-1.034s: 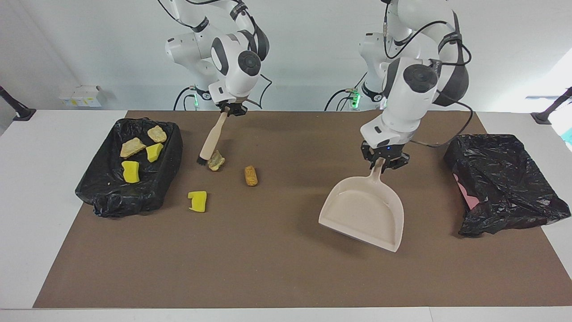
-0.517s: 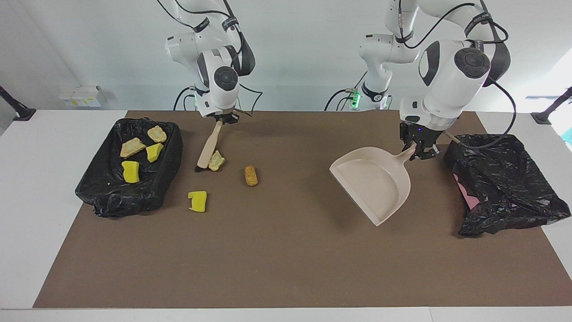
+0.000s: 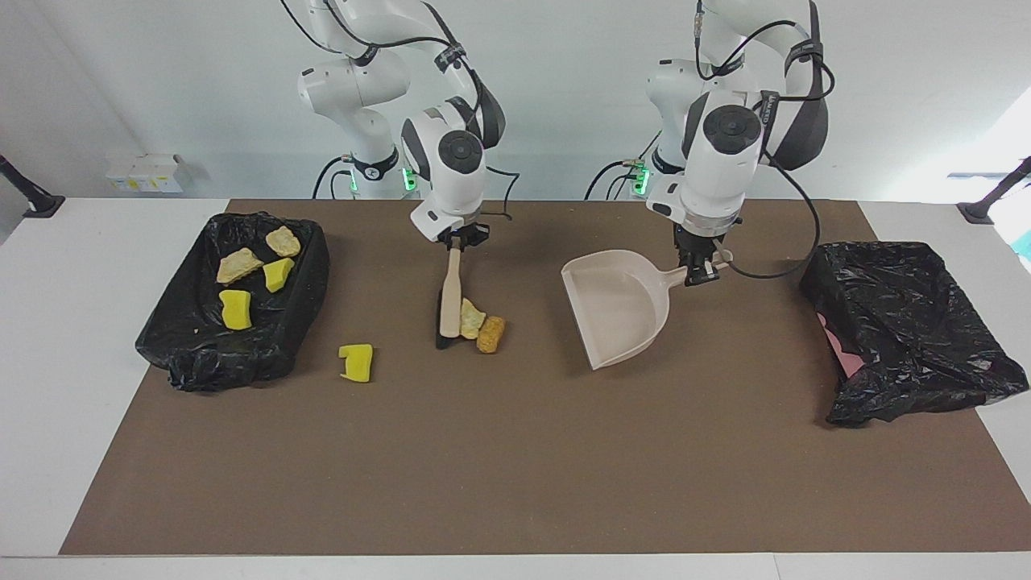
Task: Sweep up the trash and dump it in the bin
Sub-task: 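Sweep the debris with the right gripper's brush toward the left gripper's dustpan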
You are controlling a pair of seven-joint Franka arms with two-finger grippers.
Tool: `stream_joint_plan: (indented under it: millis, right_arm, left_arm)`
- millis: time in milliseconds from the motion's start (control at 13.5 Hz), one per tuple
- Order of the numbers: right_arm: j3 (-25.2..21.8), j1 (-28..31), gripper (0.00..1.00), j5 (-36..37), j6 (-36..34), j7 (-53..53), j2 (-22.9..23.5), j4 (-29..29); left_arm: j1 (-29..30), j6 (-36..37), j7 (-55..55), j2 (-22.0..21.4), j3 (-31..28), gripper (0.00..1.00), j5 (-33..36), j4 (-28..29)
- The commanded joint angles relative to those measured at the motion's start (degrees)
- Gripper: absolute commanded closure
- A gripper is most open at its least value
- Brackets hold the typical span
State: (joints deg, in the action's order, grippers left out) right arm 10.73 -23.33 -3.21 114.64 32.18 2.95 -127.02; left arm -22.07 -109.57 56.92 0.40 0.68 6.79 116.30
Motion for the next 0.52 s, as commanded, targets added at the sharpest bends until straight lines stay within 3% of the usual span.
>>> stream_joint_plan:
  millis: [0, 222, 443]
  right_arm:
    - [-0.01, -1.12, 1.00, 0.47, -9.30, -4.83, 5.30, 13.41]
    - [-0.28, 5.02, 1.00, 8.28, -20.04, -9.99, 4.61, 18.20]
    - [-0.36, 8.28, 1.00, 18.92, -22.18, -22.32, 4.60, 17.86]
  left_arm:
    - [-5.16, -4.93, -8.73, -1.80, -0.86, 1.00, 1.29, 6.91]
    - [-5.53, -9.07, -8.85, -1.27, -0.95, 1.00, 2.00, 9.47]
    - [-5.53, -13.02, -8.76, -0.32, -0.86, 1.00, 2.00, 10.97]
